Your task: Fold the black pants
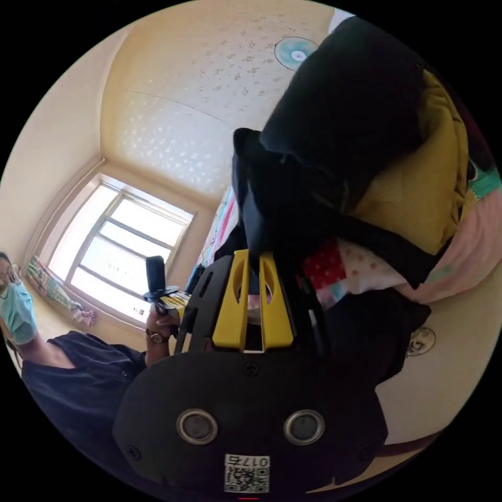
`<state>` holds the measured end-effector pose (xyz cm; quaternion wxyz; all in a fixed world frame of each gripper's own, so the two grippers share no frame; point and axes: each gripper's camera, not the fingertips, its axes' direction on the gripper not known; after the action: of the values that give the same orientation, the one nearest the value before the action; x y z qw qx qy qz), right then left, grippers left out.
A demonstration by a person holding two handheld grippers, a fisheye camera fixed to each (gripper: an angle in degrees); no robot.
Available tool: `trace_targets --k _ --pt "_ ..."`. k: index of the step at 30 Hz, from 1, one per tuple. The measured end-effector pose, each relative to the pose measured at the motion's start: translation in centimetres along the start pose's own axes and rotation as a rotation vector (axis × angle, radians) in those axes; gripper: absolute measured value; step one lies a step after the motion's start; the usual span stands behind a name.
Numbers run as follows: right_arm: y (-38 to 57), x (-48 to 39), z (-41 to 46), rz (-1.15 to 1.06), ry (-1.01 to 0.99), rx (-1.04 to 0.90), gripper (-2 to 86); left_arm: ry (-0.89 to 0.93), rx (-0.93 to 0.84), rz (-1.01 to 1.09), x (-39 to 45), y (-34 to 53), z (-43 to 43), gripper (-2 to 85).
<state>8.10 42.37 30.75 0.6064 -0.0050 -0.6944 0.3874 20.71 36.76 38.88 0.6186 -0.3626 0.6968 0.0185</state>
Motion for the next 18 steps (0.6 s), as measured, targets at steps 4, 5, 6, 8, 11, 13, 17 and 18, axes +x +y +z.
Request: trace_targets --k 4,5,6,8,11,13,17,18 --pt "-1.0 -5.0 1.9 -0.140 0.018 -0.132 2.6 -0.209 0.152 0.056 4.7 -0.4 -2.1 9.2" --pt "-1.4 -6.6 2.5 -0.182 0.028 -0.135 2.2 -0.274 0.199 0.070 6.0 -0.5 -2.6 9.0" --pt "-1.9 -8.0 3.0 -0.220 0.027 -0.131 1.9 -0.311 0.216 0.070 6.6 -0.6 -2.7 9.8" --pt "-2.8 -9.7 3.8 -0.258 0.008 -0.135 1.3 -0.449 0.259 0.059 8.7 -1.2 -2.6 12.7" --pt "-4.2 -11.9 5.0 -0.305 -0.010 -0.137 0.7 -0.548 0.328 0.043 11.0 -1.8 -2.3 14.8" --pt "-4.6 -13.2 6.0 -0.340 0.024 -0.155 0.6 -0.628 0.389 0.034 12.2 -2.3 -2.3 13.8" --pt "-4.3 -14.2 6.1 -0.354 0.135 -0.120 1.1 -0.684 0.431 0.008 13.8 -4.0 -3.6 4.3" --pt "-3.7 -13.9 5.0 -0.353 0.164 -0.092 1.5 -0.649 0.439 -0.004 13.8 -4.2 -4.1 4.2"
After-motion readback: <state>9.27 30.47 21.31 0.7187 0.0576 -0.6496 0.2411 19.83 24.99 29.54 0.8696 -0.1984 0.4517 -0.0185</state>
